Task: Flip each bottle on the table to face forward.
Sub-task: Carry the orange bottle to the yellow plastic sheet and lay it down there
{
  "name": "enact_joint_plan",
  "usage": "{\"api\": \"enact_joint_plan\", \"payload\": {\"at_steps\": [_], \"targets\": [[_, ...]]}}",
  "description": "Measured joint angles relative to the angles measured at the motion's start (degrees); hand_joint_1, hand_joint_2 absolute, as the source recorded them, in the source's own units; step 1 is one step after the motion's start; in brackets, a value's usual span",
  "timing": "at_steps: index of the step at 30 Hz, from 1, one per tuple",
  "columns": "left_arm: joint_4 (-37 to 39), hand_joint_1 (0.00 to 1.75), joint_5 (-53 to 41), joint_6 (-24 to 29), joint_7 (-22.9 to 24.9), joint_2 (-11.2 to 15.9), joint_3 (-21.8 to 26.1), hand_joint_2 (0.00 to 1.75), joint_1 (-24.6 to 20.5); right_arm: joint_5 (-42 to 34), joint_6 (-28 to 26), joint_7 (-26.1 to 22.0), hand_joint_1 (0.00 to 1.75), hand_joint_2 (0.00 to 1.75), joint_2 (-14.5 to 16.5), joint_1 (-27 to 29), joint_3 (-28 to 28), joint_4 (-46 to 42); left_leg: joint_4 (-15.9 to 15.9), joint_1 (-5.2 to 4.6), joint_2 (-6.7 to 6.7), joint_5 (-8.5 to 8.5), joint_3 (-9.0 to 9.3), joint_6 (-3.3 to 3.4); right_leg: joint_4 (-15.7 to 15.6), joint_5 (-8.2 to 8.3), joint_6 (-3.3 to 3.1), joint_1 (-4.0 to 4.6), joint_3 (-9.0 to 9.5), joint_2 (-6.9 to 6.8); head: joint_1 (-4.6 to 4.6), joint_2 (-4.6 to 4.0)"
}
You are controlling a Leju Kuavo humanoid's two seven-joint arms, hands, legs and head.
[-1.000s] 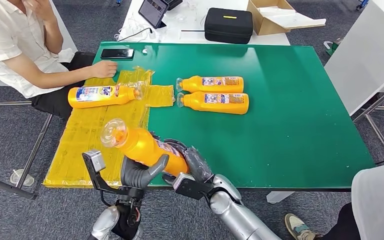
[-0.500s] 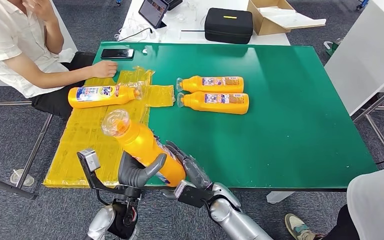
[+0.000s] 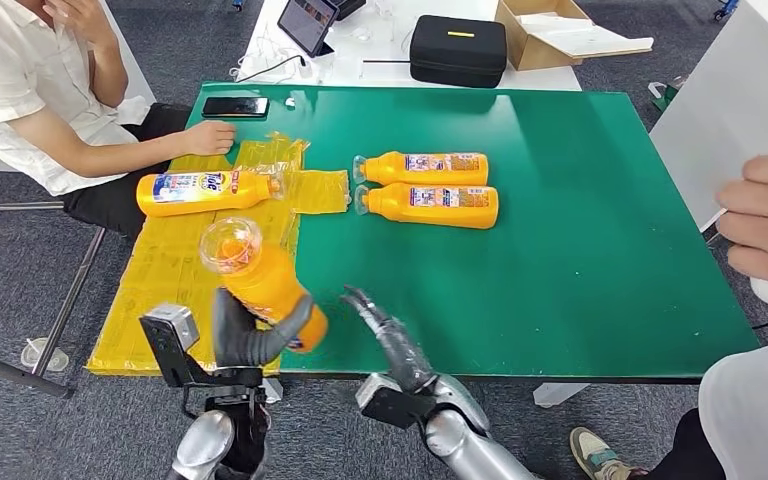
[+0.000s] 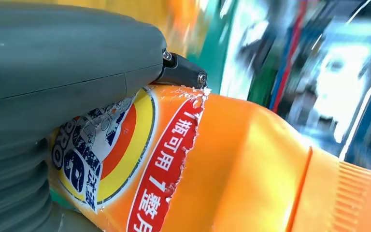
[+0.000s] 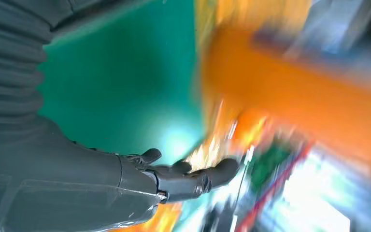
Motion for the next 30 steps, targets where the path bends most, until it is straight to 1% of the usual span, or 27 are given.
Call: {"api": "enact_joint_plan", "payload": {"at_steps": [2,4,6,8,11,13,15,20,25,26,27,30], "targets": [[-0.3,1.75,-7.4,6.5,-0.7,0.6,1.4,1.75,0.1,1.1,-7.8,-0.5,0.0,0.0,-0.3,1.7,-3.2,-1.7,0.0,0.0,0.0,0.0,-0.01,0.0,0.0,0.0,0.0,0.0,0.0,0.0,-0.01,0.0],[-0.4,1.75,-15.7,12.7,-0.3,1.4,3.1,1.75,0.1,2.0,-14.2,-0.8,0.0,0.0,-0.5,3.3,-6.9,-4.4,0.0,0.0,0.0,0.0,-0.01,0.0,0.0,0.0,0.0,0.0,0.0,0.0,-0.01,0.0],[0.2,1.75,-24.8,16.7,1.4,2.2,5.3,1.75,-0.2,2.7,-17.5,-0.8,0.0,0.0,-0.7,4.9,-10.8,-8.4,0.0,0.0,0.0,0.0,-0.01,0.0,0.0,0.0,0.0,0.0,0.0,0.0,-0.01,0.0],[2.1,1.75,-33.8,18.0,3.5,2.7,8.0,1.75,-1.1,3.0,-18.4,-0.9,0.0,0.0,-0.7,6.1,-14.7,-13.0,0.0,0.0,0.0,0.01,0.0,0.0,0.0,0.01,0.0,0.0,0.0,0.0,0.0,0.01],[6.8,1.75,-44.2,18.2,7.5,3.4,11.3,1.75,-3.5,2.4,-18.6,-0.9,0.0,0.0,-0.8,6.8,-18.5,-17.6,0.0,0.0,0.01,0.03,0.04,-0.01,0.0,0.03,-0.01,0.0,0.01,0.01,0.01,0.01],[11.1,1.75,-51.0,18.2,10.5,4.1,12.3,1.75,-5.6,1.8,-18.7,-0.9,0.0,0.0,-0.8,6.9,-19.2,-18.7,0.0,0.0,0.02,0.05,0.06,-0.03,0.0,0.05,-0.01,0.0,0.02,0.02,0.01,0.0],[15.8,1.75,-55.9,17.8,12.9,4.8,12.7,1.75,-7.9,1.6,-18.7,-0.9,0.0,0.0,-0.8,6.9,-19.3,-19.0,0.0,0.0,0.02,0.07,0.07,-0.05,0.0,0.05,-0.01,0.0,0.03,0.02,0.0,0.0],[24.8,1.75,-60.3,13.6,16.7,6.3,12.9,1.75,-12.5,0.5,-18.7,-0.9,0.0,0.0,-0.7,6.9,-19.2,-19.3,0.0,0.01,0.02,0.08,0.06,-0.06,0.0,0.05,0.0,0.0,0.02,0.02,0.0,0.0],[34.3,1.75,-63.2,6.3,18.8,8.6,12.6,1.75,-16.8,-0.8,-18.7,-0.9,0.0,0.0,-0.5,7.2,-19.2,-19.6,0.0,0.01,0.04,0.08,0.05,-0.06,0.0,0.04,0.0,0.0,0.0,0.02,0.0,0.0],[36.2,1.7,-63.6,4.9,18.8,9.1,12.5,1.75,-17.8,-1.3,-18.7,-0.9,0.0,0.0,-0.6,7.2,-19.2,-19.7,0.0,0.01,0.04,0.08,0.05,-0.06,0.0,0.04,0.0,0.0,0.01,0.02,-0.01,0.0],[37.9,1.58,-63.9,3.6,18.8,9.5,12.4,1.75,-18.7,-1.8,-18.7,-0.9,0.0,0.0,-0.6,7.2,-19.2,-19.7,0.0,0.01,0.03,0.07,0.05,-0.07,0.0,0.04,0.0,0.0,0.02,0.01,0.0,0.0],[41.5,0.36,-63.9,-0.1,18.4,10.4,12.3,1.75,-21.2,-2.7,-18.7,-0.9,0.0,0.0,-0.7,7.2,-18.7,-19.6,0.0,0.01,0.02,0.07,0.09,-0.07,0.0,0.04,-0.01,0.0,0.09,0.01,0.01,0.01]]}}
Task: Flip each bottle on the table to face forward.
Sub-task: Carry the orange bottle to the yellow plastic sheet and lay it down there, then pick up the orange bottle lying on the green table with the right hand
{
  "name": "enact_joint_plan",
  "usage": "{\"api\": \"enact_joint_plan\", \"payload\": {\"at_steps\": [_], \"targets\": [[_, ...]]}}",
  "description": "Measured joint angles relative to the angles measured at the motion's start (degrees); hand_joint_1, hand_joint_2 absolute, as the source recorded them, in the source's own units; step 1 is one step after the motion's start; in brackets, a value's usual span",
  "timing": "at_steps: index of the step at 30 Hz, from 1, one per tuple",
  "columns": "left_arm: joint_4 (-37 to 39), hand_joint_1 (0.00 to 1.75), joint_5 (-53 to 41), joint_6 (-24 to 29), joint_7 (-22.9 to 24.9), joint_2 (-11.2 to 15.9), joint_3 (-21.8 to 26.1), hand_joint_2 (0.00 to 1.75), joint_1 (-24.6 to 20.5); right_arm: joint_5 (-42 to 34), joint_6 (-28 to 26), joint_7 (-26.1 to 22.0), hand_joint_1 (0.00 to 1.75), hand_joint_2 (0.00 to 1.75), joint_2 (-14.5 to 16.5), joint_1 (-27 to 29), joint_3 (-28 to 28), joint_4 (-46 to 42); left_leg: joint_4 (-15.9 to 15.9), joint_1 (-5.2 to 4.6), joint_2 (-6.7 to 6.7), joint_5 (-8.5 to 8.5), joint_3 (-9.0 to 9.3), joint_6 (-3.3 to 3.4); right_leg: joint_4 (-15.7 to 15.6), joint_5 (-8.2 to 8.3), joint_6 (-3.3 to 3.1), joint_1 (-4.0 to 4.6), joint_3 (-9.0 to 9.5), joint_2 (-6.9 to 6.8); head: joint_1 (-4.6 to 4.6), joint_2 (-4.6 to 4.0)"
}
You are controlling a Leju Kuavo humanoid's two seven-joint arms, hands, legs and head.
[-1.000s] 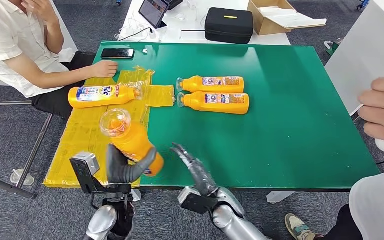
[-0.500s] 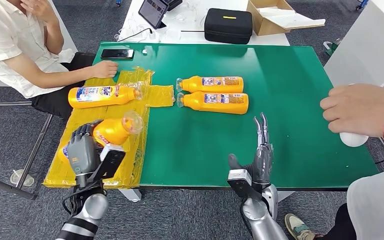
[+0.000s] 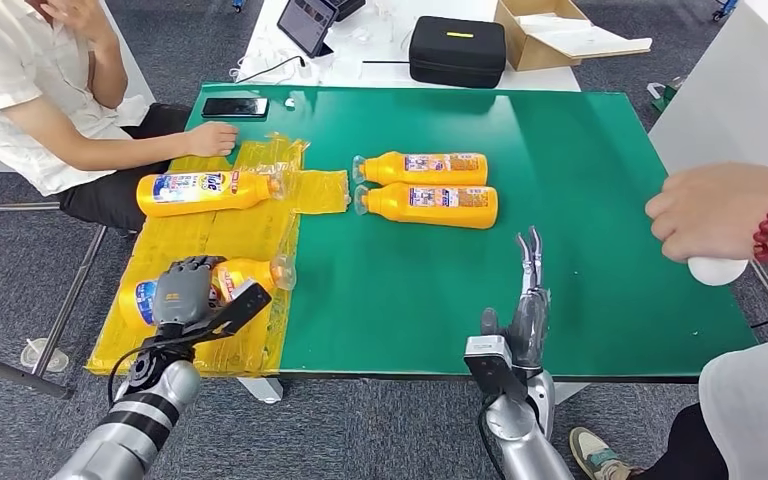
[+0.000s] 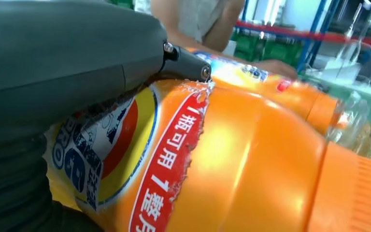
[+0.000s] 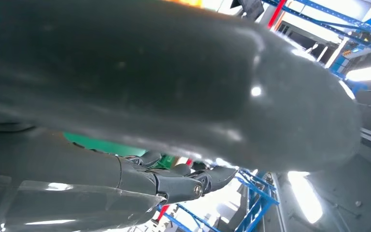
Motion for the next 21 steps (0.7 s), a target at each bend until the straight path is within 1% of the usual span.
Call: {"api": "enact_joint_plan", "payload": {"at_steps": [1,2,7,18,21], "targets": [[0.9,0.04,0.1,-1.3,-0.1,0.3,0.0,1.75,-0.8,-0.1,0.0,0.0,0.0,0.0,-0.1,0.0,0.3,0.0,0.0,0.0,0.0,0.0,0.03,0.0,0.0,0.0,0.0,0.0,0.03,0.0,0.0,0.0],[1.8,0.01,0.1,-2.6,-0.1,0.5,0.0,1.75,-1.7,-0.2,0.0,0.0,0.0,0.0,-0.1,0.0,0.7,0.1,0.0,0.0,0.0,0.0,0.07,0.0,0.0,0.0,-0.01,0.0,0.07,0.0,-0.01,0.0],[4.9,0.0,1.0,-7.0,-0.7,1.3,-0.2,1.75,-3.9,-0.7,0.0,0.0,0.0,0.0,-0.3,-0.1,1.9,0.2,0.0,0.01,0.13,0.03,0.18,-0.05,0.0,0.1,-0.15,0.02,0.09,0.05,-0.01,0.0],[6.9,0.0,1.7,-7.9,-1.0,1.7,-0.3,1.75,-4.8,-0.8,0.0,0.0,0.0,0.0,-0.6,-0.4,2.7,0.4,0.0,0.01,0.21,0.04,0.19,-0.06,0.0,0.11,-0.16,0.02,0.11,0.07,-0.01,0.01],[7.0,0.0,2.2,-11.5,-1.9,2.1,-0.2,1.75,-5.3,-1.2,0.0,0.0,0.0,0.0,-0.6,-0.4,2.8,0.4,0.0,0.01,0.21,0.05,0.22,-0.06,0.0,0.11,-0.16,0.02,0.14,0.07,-0.01,-0.01]]}}
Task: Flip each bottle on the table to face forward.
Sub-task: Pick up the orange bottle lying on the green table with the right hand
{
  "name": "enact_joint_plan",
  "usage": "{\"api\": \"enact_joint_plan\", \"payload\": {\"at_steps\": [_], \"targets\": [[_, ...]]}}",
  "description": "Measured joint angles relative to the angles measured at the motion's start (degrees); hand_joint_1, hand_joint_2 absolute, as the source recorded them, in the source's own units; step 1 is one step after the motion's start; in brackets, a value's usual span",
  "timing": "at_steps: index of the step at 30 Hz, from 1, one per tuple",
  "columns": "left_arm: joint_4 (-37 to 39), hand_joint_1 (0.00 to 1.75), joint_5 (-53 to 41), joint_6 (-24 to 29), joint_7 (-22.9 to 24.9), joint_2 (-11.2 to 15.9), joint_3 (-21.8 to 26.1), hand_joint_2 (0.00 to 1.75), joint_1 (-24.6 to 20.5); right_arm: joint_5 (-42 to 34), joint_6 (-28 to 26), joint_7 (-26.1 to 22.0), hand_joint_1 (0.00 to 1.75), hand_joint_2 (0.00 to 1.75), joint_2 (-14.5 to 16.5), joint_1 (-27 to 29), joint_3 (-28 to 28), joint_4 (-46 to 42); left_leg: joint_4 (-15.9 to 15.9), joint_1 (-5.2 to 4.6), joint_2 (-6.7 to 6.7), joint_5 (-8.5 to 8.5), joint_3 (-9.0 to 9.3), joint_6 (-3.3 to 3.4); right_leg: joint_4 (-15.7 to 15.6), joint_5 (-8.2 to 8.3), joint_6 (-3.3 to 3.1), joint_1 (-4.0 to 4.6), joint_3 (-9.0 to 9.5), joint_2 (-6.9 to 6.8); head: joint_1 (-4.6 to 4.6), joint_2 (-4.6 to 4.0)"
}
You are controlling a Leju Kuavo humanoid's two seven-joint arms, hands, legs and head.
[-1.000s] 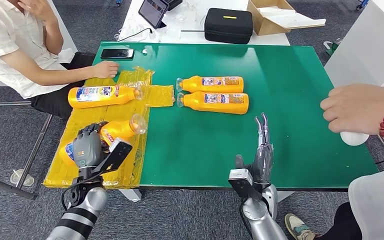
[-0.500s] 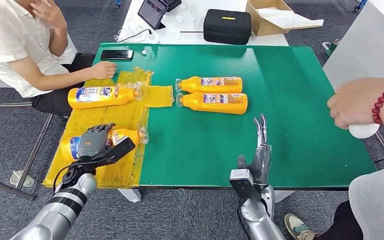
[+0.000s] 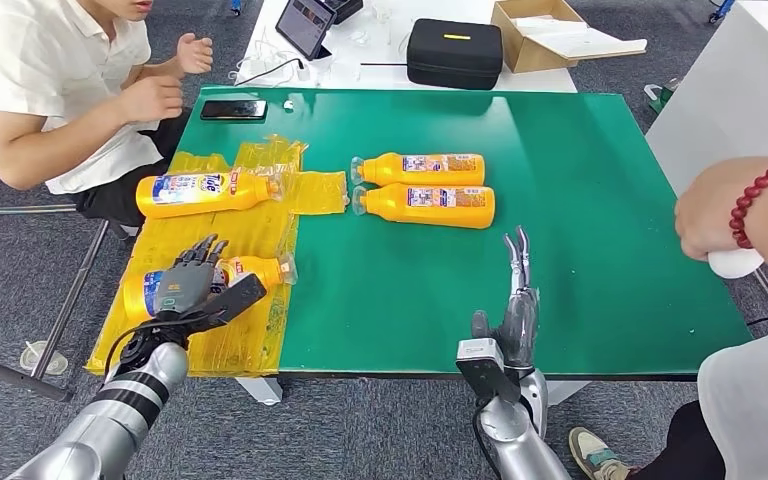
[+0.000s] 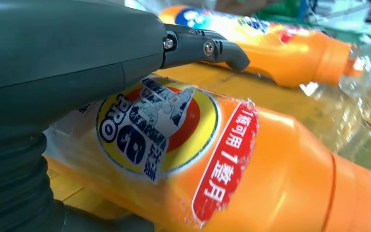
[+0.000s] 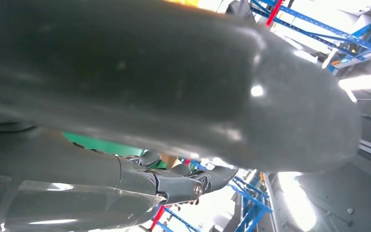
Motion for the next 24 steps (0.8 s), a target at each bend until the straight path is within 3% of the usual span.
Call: {"api": "enact_joint_plan", "payload": {"at_steps": [7,24], "targets": [[0.0,0.0,3.3,-11.8,-5.7,2.8,0.0,1.75,-1.8,-1.3,0.0,0.0,0.0,0.0,-0.4,-0.1,1.3,0.2,0.0,0.0,0.0,-0.01,0.17,-0.01,0.0,-0.02,-0.01,0.0,0.18,0.0,-0.01,0.0],[-0.1,0.0,7.9,-16.1,-10.8,5.0,-0.5,1.75,-1.9,-1.9,0.0,0.0,0.0,0.0,-1.1,-0.9,3.0,1.1,0.0,0.0,0.02,-0.01,0.34,-0.01,0.0,-0.02,-0.02,0.01,0.31,0.01,0.0,0.0]]}}
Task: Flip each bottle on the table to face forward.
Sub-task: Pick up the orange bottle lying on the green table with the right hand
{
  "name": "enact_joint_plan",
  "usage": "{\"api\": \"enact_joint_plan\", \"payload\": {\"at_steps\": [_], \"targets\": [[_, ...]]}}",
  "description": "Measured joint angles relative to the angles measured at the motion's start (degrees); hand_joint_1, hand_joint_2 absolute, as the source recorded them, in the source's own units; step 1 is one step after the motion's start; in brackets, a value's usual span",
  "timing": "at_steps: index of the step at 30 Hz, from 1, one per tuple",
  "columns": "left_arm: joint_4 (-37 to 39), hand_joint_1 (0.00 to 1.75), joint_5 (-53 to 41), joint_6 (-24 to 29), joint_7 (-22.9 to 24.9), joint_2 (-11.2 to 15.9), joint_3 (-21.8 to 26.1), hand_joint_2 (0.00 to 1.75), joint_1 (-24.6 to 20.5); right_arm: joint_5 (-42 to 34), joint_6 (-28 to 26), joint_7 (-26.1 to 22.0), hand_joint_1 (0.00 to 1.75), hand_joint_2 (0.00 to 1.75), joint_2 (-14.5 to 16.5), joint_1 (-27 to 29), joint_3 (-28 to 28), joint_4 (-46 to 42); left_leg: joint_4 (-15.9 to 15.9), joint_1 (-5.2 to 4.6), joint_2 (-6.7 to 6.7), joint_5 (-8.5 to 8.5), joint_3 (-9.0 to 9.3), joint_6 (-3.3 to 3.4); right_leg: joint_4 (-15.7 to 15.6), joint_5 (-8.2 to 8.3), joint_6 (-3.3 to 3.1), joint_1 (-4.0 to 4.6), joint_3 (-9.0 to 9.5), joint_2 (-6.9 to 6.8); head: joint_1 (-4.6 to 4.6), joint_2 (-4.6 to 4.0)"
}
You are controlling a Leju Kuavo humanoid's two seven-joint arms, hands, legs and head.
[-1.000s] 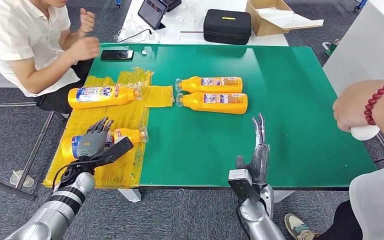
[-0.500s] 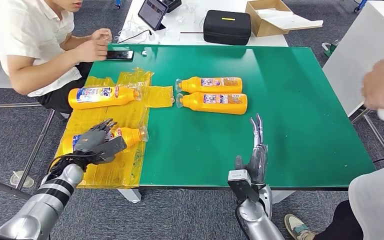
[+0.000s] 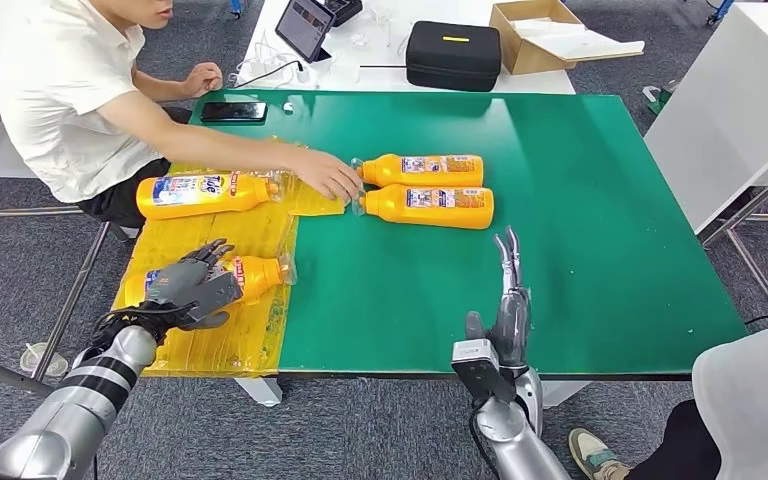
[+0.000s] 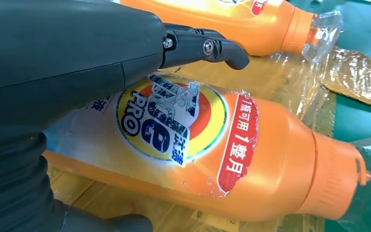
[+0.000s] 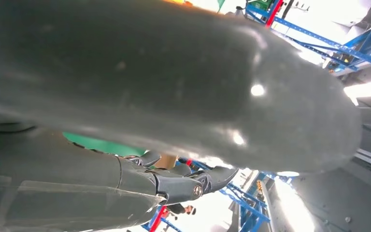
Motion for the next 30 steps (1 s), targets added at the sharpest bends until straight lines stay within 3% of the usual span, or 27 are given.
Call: {"api": "enact_joint_plan", "payload": {"at_steps": [4,9,11,15,19,24,30], "targets": [[-1.9,0.0,2.4,3.4,-1.8,-0.7,-0.3,0.0,1.4,0.3,0.0,0.0,0.0,0.0,0.0,-0.1,0.2,0.2,0.0,-0.01,0.0,0.0,-0.01,0.0,0.0,0.0,0.0,-0.02,-0.03,0.0,0.01,0.0],[-7.8,0.0,5.4,2.3,-3.9,-1.8,-1.0,0.0,4.8,0.5,0.0,0.0,0.0,0.0,0.0,-0.1,0.2,0.3,0.0,-0.03,-0.09,0.01,-0.12,0.01,0.0,-0.01,0.01,-0.04,-0.09,-0.01,0.01,0.0],[-10.9,0.0,5.8,5.0,-4.8,-2.4,-1.6,0.0,6.6,1.0,0.0,0.0,0.0,0.0,0.0,-0.1,0.1,0.3,0.0,-0.04,-0.08,0.01,-0.21,0.02,0.0,0.0,0.02,-0.04,-0.19,-0.01,0.01,0.0],[-19.3,0.0,9.0,11.8,-5.6,-4.6,-2.4,1.75,10.8,2.5,0.0,0.0,0.0,0.0,0.0,0.4,-0.7,0.3,0.0,-0.05,-0.05,0.0,-0.42,0.02,0.0,0.02,0.04,-0.05,-0.4,0.0,0.01,0.0],[-29.8,0.0,14.4,14.4,-4.3,-7.4,-4.1,1.75,15.6,4.4,0.0,0.0,0.0,0.0,0.2,1.5,-2.4,0.3,0.0,-0.05,-0.05,-0.04,-0.54,0.05,0.0,0.01,0.05,-0.05,-0.52,0.0,0.0,0.0],[-41.6,0.0,14.9,24.2,-5.0,-11.2,-8.5,1.75,20.9,7.0,0.0,0.0,0.0,0.0,0.8,3.1,-4.6,0.0,0.0,-0.06,-0.04,-0.12,-0.63,0.12,0.0,-0.08,0.16,-0.05,-0.57,0.0,0.01,0.0],[-49.6,0.0,17.3,29.5,-5.3,-12.3,-13.9,1.75,23.7,11.0,0.0,0.0,0.0,0.0,1.0,3.7,-5.7,-0.1,0.0,-0.05,-0.04,-0.14,-0.63,0.12,0.0,-0.1,0.16,-0.04,-0.57,0.0,0.0,0.0]]}}
